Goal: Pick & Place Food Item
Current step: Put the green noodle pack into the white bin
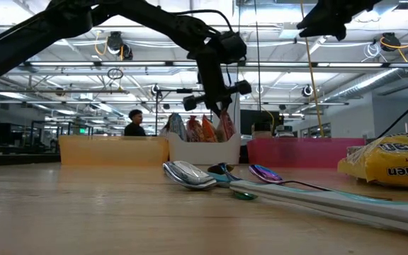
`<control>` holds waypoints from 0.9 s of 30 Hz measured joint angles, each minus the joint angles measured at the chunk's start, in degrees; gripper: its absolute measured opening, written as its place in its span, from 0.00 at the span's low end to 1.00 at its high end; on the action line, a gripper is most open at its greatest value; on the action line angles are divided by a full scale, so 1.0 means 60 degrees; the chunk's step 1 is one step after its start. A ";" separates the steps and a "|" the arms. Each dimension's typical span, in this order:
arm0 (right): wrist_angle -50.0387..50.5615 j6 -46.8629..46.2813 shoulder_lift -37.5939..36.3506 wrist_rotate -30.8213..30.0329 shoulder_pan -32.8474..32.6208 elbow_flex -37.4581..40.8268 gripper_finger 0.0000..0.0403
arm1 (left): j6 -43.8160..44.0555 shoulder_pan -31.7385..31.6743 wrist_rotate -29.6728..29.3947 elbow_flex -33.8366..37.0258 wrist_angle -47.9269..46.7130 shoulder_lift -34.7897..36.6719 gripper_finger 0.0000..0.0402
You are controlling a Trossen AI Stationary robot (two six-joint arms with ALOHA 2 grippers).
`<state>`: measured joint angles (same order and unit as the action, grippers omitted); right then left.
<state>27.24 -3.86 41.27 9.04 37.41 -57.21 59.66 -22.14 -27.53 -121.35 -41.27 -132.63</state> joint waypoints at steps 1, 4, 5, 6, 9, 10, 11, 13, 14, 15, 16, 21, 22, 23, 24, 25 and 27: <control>0.0000 0.0000 0.0028 0.0001 0.0000 0.0000 0.38 | -0.0150 0.0020 0.0002 0.0002 0.0097 -0.0012 0.00; 0.0000 0.0000 0.0146 0.0000 0.0000 0.0000 0.38 | -0.0361 0.0020 0.0336 -0.0024 0.0464 -0.0164 0.00; 0.0000 0.0000 0.0184 0.0000 0.0000 0.0000 0.38 | -0.0357 -0.0011 0.0561 -0.0018 0.0438 -0.0220 0.00; 0.0000 0.0000 0.0208 0.0002 -0.0002 0.0000 0.38 | -0.0363 -0.0024 0.0697 -0.0004 0.0361 -0.0260 0.00; 0.0000 0.0000 0.0264 -0.0003 0.0000 0.0000 0.38 | -0.0408 -0.0024 0.0668 -0.0005 0.0390 -0.0369 0.00; 0.0000 0.0000 0.0271 0.0000 0.0000 0.0000 0.38 | -0.0455 -0.0041 0.0692 -0.0005 0.0369 -0.0371 0.00; 0.0000 0.0000 0.0278 0.0000 0.0000 0.0000 0.38 | -0.0498 -0.0055 0.0768 -0.0005 0.0355 -0.0373 0.00; 0.0000 0.0000 0.0278 0.0000 0.0000 0.0000 0.38 | -0.0496 -0.0093 0.0881 -0.0005 0.0341 -0.0373 0.00; 0.0000 0.0000 0.0278 0.0000 0.0000 0.0000 0.38 | -0.0496 -0.0105 0.0878 -0.0005 0.0341 -0.0373 0.00; 0.0000 0.0000 0.0280 -0.0001 0.0000 0.0000 0.38 | -0.0496 -0.0122 0.0862 -0.0005 0.0331 -0.0373 0.01; 0.0000 0.0000 0.0278 0.0000 0.0000 0.0000 0.38 | -0.0496 -0.0135 0.0857 -0.0005 0.0330 -0.0373 0.01; 0.0001 0.0000 0.0278 0.0000 0.0000 0.0000 0.38 | -0.0450 -0.0342 0.1145 -0.0005 0.0355 -0.0373 0.03; 0.0000 0.0000 0.0278 0.0000 0.0000 0.0000 0.38 | -0.0415 -0.0382 0.1247 -0.0005 0.0380 -0.0373 0.03; 0.0004 0.0000 0.0278 0.0000 0.0000 0.0000 0.38 | -0.0362 -0.0417 0.1356 -0.0005 0.0404 -0.0371 0.03; 0.0004 0.0000 0.0278 0.0000 0.0000 0.0000 0.38 | -0.0350 -0.0450 0.1434 -0.0005 0.0407 -0.0373 0.03; 0.0004 0.0000 0.0278 0.0000 0.0000 0.0000 0.38 | -0.0327 -0.0480 0.1517 -0.0005 0.0410 -0.0373 0.03; 0.0004 0.0000 0.0278 0.0000 0.0000 0.0000 0.38 | -0.0308 -0.0538 0.1662 -0.0005 0.0420 -0.0371 0.03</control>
<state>27.27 -3.86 42.94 9.04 37.41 -57.21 57.81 -25.37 -17.56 -121.38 -38.75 -134.86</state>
